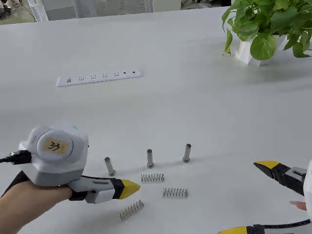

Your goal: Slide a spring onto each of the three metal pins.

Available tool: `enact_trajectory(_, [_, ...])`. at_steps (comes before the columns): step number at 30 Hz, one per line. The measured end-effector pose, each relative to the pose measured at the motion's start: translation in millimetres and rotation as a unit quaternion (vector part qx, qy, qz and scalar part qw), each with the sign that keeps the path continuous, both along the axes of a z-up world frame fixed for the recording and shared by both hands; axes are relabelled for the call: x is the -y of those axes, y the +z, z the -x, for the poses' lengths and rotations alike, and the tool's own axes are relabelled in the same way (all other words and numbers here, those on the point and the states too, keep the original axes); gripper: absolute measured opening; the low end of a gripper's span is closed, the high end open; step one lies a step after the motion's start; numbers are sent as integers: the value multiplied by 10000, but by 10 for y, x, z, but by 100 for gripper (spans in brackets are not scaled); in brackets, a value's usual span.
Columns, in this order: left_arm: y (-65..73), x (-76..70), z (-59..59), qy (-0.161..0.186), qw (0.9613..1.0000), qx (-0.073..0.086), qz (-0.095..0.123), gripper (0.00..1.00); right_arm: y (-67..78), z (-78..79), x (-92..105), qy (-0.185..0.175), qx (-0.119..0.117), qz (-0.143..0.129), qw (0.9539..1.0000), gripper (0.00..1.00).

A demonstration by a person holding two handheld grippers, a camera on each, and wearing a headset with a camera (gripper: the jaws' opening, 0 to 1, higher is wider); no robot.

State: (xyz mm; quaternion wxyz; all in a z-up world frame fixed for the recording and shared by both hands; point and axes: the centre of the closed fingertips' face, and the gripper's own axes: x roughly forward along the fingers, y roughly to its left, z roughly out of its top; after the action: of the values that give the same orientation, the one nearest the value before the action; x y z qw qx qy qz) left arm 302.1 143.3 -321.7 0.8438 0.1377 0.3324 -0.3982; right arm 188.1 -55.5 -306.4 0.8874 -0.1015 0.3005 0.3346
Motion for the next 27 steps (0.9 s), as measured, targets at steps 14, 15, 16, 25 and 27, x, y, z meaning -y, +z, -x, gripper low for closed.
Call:
enact_trajectory(14, [83, -138, 174, -42, 9995, 126, 271, 99, 8, -27, 8, 67, 4, 68, 10000, 99])
enact_trajectory(15, [82, -155, 195, -26, 9995, 119, 301, 99, 9, -30, 8, 71, 2, 71, 9999, 99])
enact_trajectory(16, [81, -174, 228, -14, 9993, 93, 349, 99, 8, -32, 5, 87, 3, 79, 9999, 99])
enact_trajectory(25, [77, -344, 414, 114, 9981, 180, 575, 97, 9, -74, -11, 159, -8, 122, 9998, 99])
enact_trajectory(27, [87, -354, 449, 101, 9977, 217, 628, 96, 1, -79, -15, 196, -24, 145, 9997, 99])
